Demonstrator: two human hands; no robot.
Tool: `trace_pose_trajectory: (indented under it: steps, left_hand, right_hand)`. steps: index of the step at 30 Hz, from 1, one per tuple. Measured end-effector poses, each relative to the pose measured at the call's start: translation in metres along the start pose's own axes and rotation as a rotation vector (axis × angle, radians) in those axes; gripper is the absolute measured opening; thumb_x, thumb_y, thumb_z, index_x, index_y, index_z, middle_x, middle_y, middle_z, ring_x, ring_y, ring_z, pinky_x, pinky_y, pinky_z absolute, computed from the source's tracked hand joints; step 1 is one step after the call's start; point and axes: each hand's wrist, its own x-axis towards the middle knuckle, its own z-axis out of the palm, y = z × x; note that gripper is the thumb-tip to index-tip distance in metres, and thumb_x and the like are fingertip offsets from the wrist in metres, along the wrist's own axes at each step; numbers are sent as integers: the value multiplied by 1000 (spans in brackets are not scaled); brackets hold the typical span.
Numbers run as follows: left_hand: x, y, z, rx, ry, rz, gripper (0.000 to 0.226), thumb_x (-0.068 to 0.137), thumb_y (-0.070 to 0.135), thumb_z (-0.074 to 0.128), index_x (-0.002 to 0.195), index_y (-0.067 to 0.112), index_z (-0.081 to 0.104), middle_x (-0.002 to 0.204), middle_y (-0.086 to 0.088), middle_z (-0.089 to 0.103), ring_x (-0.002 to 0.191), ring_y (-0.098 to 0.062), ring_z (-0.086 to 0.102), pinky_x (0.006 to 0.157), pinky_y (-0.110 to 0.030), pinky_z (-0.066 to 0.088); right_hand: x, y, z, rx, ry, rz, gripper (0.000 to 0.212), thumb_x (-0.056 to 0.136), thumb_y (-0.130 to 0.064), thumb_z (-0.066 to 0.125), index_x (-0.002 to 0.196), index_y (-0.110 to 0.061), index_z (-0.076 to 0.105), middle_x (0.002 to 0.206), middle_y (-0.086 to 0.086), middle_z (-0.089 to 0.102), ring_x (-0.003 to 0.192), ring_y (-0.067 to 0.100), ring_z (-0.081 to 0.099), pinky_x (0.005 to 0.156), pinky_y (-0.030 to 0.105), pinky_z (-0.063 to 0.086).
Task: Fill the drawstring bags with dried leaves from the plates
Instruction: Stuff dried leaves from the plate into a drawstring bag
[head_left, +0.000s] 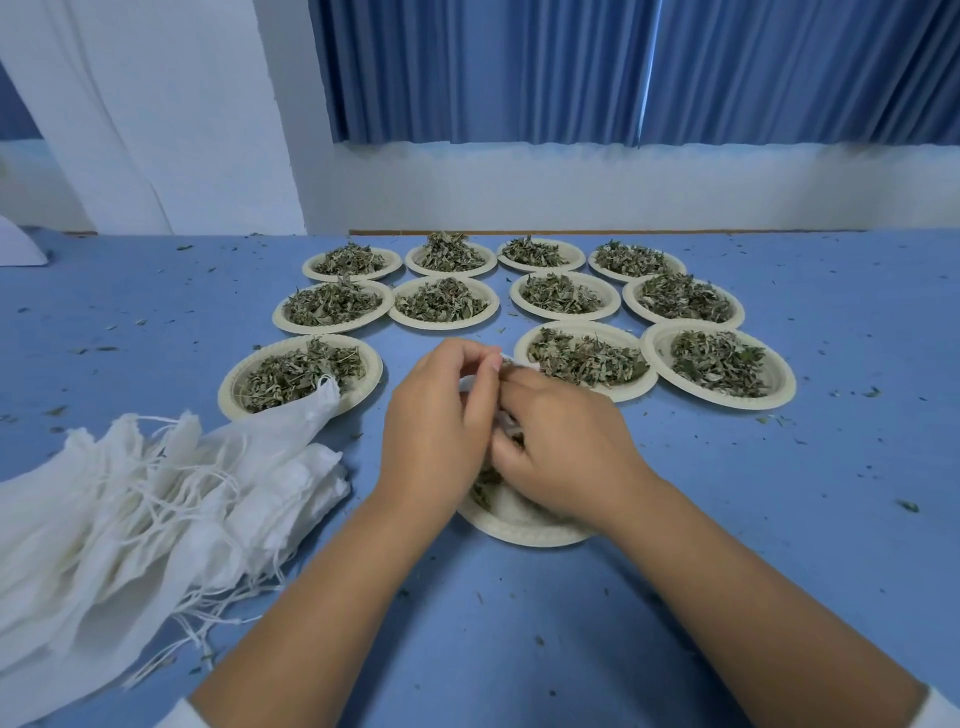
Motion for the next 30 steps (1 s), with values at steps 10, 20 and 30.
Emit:
trace_pose_trajectory:
  steps: [10, 20, 30]
  left_hand:
    - [7, -6, -4, -102, 96, -104, 11, 99, 24, 57, 93, 18, 64, 83, 11, 67, 83, -1, 62, 74, -16, 47]
    - [2, -4, 1, -49, 32, -41, 10, 97, 23, 59, 96, 16, 66, 90, 10, 70, 85, -6, 65, 75, -21, 49]
    - [8, -9, -2, -143, 110, -139, 12, 98, 24, 57, 91, 18, 65, 80, 9, 68, 73, 0, 63, 68, -17, 49]
  right_hand:
    - [-3, 3, -8, 134, 254, -25, 32, 87, -25, 63, 118, -21, 69, 118, -9, 66, 85, 13, 68, 60, 33, 56]
    - [1, 6, 2, -34, 29, -42, 31, 88, -27, 50, 116, -21, 62, 114, -8, 62, 84, 25, 65, 57, 29, 41]
    - [2, 21, -13, 462, 246, 25, 21, 86, -23, 58, 97, -20, 76, 97, -10, 69, 59, 6, 56, 61, 20, 44]
